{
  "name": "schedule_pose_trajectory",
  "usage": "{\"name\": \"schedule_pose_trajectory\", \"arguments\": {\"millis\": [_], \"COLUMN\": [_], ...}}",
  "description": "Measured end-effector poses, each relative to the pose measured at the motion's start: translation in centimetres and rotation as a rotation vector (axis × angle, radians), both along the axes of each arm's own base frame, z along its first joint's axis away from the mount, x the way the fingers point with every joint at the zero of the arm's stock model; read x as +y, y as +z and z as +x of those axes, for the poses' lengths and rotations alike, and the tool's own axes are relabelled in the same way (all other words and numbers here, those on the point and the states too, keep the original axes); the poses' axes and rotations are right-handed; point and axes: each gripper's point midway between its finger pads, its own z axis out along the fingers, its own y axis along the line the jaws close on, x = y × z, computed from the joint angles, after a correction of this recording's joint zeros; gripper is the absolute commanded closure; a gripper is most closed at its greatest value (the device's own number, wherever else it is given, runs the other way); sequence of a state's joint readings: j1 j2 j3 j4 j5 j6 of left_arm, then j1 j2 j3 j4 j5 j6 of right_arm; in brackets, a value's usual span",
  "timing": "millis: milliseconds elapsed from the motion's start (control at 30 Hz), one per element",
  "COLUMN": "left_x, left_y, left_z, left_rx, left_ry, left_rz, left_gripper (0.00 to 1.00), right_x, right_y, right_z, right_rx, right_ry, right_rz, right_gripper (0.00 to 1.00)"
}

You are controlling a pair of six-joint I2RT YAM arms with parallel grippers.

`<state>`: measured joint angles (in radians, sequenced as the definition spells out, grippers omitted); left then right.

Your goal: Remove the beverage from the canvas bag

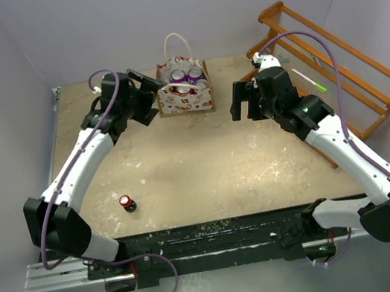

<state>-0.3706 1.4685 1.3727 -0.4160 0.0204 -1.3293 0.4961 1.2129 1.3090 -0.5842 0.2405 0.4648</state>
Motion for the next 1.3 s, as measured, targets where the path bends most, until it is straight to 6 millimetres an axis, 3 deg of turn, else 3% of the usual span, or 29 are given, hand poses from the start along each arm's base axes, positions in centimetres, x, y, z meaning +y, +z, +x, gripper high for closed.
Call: {"name": "schedule_pose_trajectory", "arguments": {"millis": [267, 400, 533, 633, 800, 1067, 1300], "left_x": [-7.5, -9.6, -9.7, -9.5, -8.9, -8.8, -8.5], "left_y": [-3.4, -4.5, -4.7, -4.1, -3.6, -4.4, -4.9], "left_z": [4.3, 5.7, 7.0, 7.9, 8.7, 8.2, 5.1], "left_rx": [0.095, 0.107, 0.092, 0.065, 0.039, 0.042, 0.037], "left_ry": [-0.022, -0.022, 0.012, 0.037, 0.061, 0.016, -0.086], "left_rz": [-0.039, -0.032, -0.024, -0.011, 0.006, 0.017, 0.02], "left_gripper": [0.01, 0.22, 0.39, 0.57, 0.8, 0.99, 1.0], "right_x": [-0.3, -0.9, -1.6, -1.9, -2.2, -2.4, -2.5], "right_y": [0.1, 0.6, 1.5, 2.0, 2.0, 1.9, 1.5], "right_z": [-0.2, -0.8, -1.3, -1.6, -1.9, -2.2, -2.5], "right_rx": [-0.008, -0.025, -0.053, -0.071, -0.066, -0.056, -0.039], "right_ry": [0.003, -0.007, -0.021, -0.029, -0.034, -0.034, -0.032], "right_rz": [-0.011, -0.016, -0.019, -0.014, -0.021, -0.027, -0.031], "right_gripper": [0.0, 0.0, 0.0, 0.0, 0.0, 0.0, 0.0]}}
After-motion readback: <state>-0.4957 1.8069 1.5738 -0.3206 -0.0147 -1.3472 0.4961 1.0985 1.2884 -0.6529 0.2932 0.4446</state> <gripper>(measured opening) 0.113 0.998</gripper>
